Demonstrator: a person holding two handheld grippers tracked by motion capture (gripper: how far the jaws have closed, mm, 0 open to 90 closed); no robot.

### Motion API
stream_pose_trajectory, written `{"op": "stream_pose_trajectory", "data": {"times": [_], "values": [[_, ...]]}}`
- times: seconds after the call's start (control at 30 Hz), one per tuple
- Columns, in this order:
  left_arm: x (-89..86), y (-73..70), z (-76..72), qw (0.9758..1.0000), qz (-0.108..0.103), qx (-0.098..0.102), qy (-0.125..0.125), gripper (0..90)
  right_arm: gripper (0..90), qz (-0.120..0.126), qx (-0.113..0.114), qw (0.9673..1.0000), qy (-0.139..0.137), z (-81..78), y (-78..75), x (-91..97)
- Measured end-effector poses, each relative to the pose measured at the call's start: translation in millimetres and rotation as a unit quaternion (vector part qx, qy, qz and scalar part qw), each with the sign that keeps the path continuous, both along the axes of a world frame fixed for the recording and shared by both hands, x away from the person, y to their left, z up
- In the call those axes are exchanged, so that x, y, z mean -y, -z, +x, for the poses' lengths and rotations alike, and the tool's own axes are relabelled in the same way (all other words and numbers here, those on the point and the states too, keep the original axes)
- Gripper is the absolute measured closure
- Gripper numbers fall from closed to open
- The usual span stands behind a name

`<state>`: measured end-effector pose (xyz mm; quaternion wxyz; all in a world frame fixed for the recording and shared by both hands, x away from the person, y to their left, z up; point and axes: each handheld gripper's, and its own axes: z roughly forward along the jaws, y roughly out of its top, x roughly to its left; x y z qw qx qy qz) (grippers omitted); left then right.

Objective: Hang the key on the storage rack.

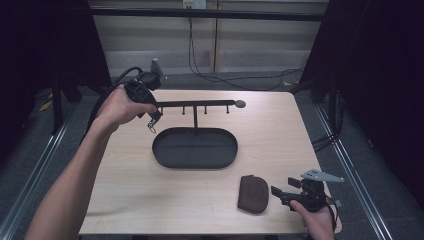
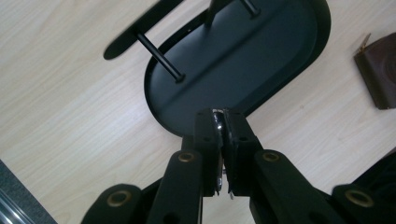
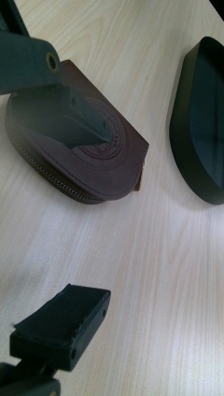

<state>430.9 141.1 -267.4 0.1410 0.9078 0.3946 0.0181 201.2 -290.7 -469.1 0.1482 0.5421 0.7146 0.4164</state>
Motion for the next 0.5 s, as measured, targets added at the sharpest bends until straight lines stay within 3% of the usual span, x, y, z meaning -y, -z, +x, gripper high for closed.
{"op": "stream_pose_trajectory", "data": {"times": [0.27,0.43,0.5], "values": [[11.1,-5.9,15.9,0.9999,0.005,0.007,-0.015,85.3,20.6,0.000,0.001,1.0000,-0.002,-0.4,-0.2,-0.1],[13.2,-5.4,23.8,0.9997,0.005,-0.002,-0.023,85.3,20.5,0.002,0.001,1.0000,-0.003,-0.4,-0.2,0.1],[14.5,-4.4,27.6,0.9996,0.015,-0.003,-0.024,85.3,20.6,0.002,0.001,1.0000,-0.003,-0.4,-0.2,0.2]]}}
